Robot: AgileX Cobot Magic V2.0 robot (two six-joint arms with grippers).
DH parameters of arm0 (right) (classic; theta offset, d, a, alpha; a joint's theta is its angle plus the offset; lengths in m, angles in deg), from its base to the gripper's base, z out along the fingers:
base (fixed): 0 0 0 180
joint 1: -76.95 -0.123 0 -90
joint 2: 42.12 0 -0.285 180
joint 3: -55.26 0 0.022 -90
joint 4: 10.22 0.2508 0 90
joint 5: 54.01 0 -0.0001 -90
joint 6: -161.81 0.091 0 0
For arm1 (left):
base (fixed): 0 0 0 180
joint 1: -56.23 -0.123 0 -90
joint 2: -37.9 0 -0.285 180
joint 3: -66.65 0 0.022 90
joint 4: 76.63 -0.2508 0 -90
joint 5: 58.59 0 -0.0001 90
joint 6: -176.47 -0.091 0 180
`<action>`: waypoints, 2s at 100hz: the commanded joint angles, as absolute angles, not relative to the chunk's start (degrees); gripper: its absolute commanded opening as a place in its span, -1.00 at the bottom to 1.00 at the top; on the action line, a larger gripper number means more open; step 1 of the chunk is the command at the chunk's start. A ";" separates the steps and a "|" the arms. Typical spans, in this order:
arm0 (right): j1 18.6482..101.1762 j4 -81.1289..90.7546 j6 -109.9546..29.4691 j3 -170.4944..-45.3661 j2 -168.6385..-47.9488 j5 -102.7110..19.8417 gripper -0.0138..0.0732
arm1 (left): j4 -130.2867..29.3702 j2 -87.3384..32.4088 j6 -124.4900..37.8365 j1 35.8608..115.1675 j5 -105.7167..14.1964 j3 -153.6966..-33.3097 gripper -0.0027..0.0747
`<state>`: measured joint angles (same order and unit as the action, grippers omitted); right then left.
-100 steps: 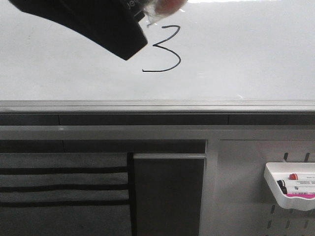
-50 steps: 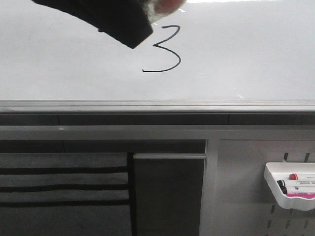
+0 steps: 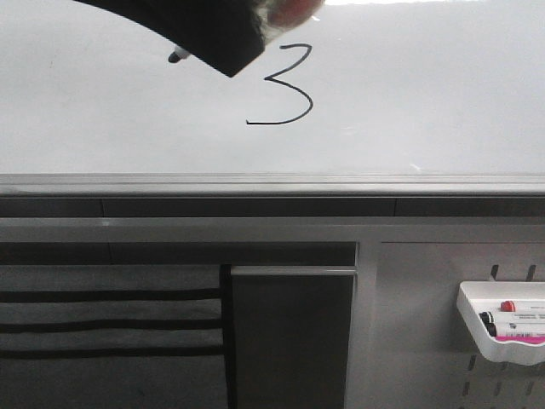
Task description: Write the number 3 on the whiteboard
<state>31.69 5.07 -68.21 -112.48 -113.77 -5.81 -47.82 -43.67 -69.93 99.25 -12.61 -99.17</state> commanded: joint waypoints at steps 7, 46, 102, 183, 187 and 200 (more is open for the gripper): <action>31.63 5.58 -68.66 -114.33 -113.01 -8.88 -0.27 | -44.49 -42.47 -68.71 99.77 -15.04 -101.28 -0.98; 31.74 -10.62 -48.43 -114.33 -104.24 -7.54 0.20 | -44.59 -42.20 -60.97 90.81 -20.31 -101.28 -0.98; 31.74 -17.12 -31.88 -112.62 -96.08 -2.14 0.20 | -42.46 -45.52 -43.34 64.37 -45.63 -93.15 -0.98; 31.74 -17.12 -31.74 -107.69 -96.08 -2.84 0.19 | -37.04 -52.14 -43.20 64.37 -47.13 -93.15 -0.98; 31.74 -17.12 -31.74 -107.69 -96.08 -2.84 0.19 | -37.04 -52.14 -43.20 64.37 -47.13 -93.15 -0.98; 31.74 -17.12 -31.74 -107.69 -96.08 -2.84 0.19 | -37.04 -52.14 -43.20 64.37 -47.13 -93.15 -0.85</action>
